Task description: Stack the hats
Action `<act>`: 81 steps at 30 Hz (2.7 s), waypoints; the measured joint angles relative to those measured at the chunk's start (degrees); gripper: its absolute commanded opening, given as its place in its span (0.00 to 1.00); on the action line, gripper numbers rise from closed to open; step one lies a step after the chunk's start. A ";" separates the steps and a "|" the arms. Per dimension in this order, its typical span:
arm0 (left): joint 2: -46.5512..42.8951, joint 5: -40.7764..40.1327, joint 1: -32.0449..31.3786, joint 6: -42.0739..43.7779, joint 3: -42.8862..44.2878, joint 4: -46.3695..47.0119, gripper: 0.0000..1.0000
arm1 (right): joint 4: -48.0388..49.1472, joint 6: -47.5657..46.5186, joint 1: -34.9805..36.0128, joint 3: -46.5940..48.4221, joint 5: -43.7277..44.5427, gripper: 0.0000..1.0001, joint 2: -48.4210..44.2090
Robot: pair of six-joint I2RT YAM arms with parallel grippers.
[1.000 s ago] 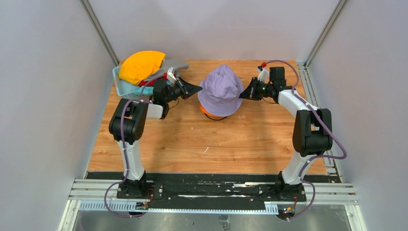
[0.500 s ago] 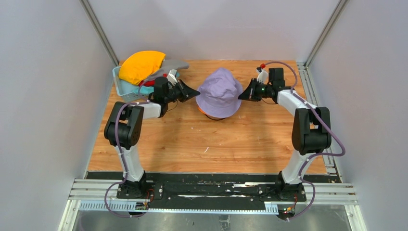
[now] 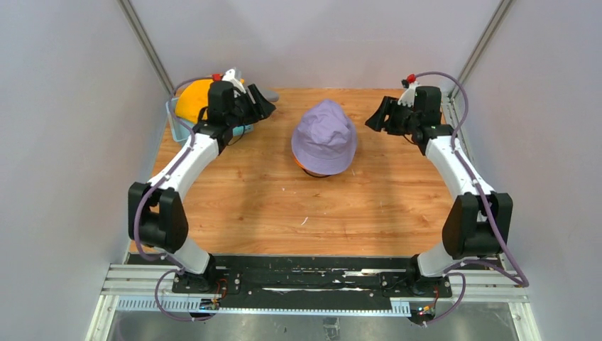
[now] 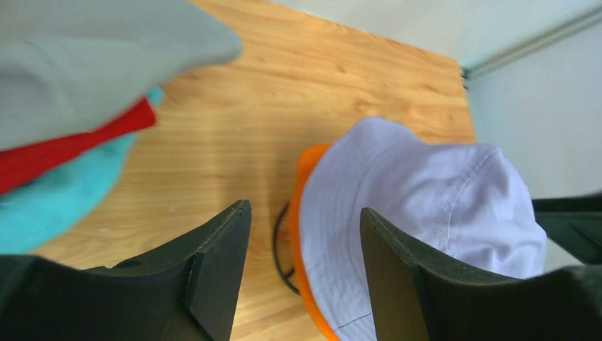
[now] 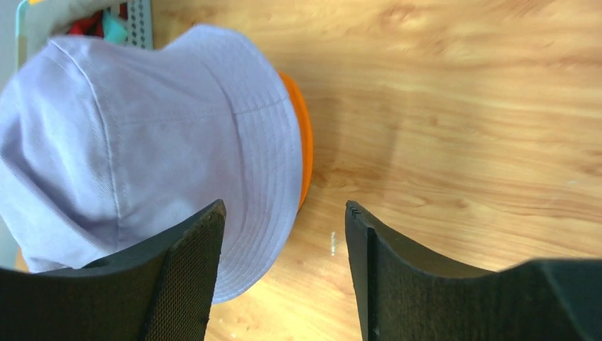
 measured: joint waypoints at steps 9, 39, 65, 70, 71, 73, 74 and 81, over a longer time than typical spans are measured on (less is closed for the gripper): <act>-2.27 -24.46 0.22 10.91 13.88 -16.85 0.67 | -1.55 -4.33 3.28 8.15 10.54 0.63 -3.45; 20.70 -14.49 12.55 14.95 21.75 -13.40 0.67 | -3.91 -9.14 7.96 18.29 11.06 0.62 1.25; 20.70 3.74 17.62 16.96 21.22 -7.50 0.24 | -3.76 -9.09 7.98 16.65 10.10 0.61 1.25; 13.62 2.64 17.55 19.19 21.94 -9.11 0.29 | -3.74 -9.05 7.96 16.35 9.46 0.61 1.25; 12.28 2.01 17.49 19.80 21.94 -9.62 0.29 | -3.74 -9.05 7.96 16.35 9.27 0.61 1.25; 10.14 0.63 17.18 20.92 21.92 -10.40 0.33 | -3.69 -9.05 7.96 16.35 8.90 0.61 1.25; 9.40 -0.11 17.07 21.59 21.90 -10.78 0.34 | -3.65 -9.03 7.96 16.35 8.68 0.61 1.25; 8.35 -6.38 14.14 25.64 21.44 -14.73 0.58 | -2.91 -8.76 7.96 16.31 7.78 0.61 1.25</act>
